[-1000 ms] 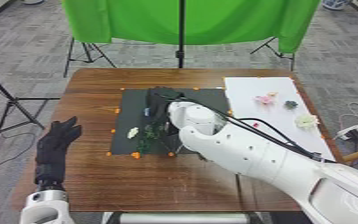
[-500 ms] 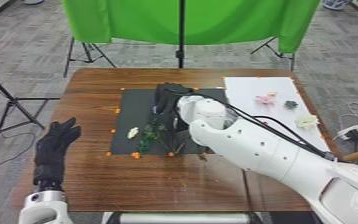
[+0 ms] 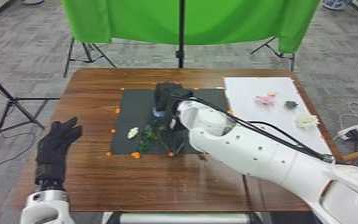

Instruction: Arrange flowers

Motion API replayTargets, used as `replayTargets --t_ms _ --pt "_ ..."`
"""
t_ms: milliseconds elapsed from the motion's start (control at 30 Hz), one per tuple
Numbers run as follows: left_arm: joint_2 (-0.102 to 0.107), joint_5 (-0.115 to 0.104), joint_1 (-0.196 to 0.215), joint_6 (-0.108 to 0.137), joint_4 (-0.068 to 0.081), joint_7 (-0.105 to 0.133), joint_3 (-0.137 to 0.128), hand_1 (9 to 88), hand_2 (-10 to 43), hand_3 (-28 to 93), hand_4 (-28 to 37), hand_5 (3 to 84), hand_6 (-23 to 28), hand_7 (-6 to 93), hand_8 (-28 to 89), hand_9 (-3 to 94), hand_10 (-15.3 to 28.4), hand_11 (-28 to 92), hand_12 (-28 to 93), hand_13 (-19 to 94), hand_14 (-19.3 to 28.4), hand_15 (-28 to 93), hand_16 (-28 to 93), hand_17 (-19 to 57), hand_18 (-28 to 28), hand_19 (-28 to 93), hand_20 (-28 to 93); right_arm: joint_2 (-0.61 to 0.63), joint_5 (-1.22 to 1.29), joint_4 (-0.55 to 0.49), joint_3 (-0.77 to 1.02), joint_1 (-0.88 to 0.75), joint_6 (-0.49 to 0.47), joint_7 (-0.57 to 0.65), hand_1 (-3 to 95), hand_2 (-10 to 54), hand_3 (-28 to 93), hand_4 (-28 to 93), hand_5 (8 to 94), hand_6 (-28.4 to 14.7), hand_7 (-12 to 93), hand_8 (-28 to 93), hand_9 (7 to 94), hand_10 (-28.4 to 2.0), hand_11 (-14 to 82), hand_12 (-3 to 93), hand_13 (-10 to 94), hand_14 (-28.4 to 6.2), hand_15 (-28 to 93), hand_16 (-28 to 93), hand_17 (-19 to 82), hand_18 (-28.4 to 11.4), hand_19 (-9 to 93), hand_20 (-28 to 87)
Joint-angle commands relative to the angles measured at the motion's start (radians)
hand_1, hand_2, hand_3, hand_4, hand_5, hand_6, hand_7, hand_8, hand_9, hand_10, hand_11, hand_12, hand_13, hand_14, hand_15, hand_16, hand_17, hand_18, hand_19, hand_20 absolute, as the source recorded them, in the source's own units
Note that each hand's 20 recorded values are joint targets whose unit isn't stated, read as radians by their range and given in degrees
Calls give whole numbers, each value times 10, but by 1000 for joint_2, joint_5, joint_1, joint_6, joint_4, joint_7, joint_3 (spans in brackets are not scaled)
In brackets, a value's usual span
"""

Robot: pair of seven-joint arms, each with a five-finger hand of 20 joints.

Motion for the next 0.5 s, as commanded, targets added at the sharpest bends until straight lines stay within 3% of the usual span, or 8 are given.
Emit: replayTargets --t_ms 33,500 --pt "4 2 -2 -13 7 -11 3 191 93 567 -283 475 48 114 -56 447 146 183 121 302 177 250 4 -3 137 130 206 13 9 -11 11 -7 -37 12 512 -95 599 -180 664 25 158 -74 891 -101 158 273 937 -20 549 350 689 -94 932 539" --pt "2 2 -9 -14 10 -9 5 191 92 568 -283 475 47 116 -56 447 147 183 120 302 177 250 4 -3 137 131 206 23 112 -42 34 -3 -45 -1 446 -95 642 -181 576 16 138 -105 866 -124 186 192 937 -22 540 341 684 -95 932 534"
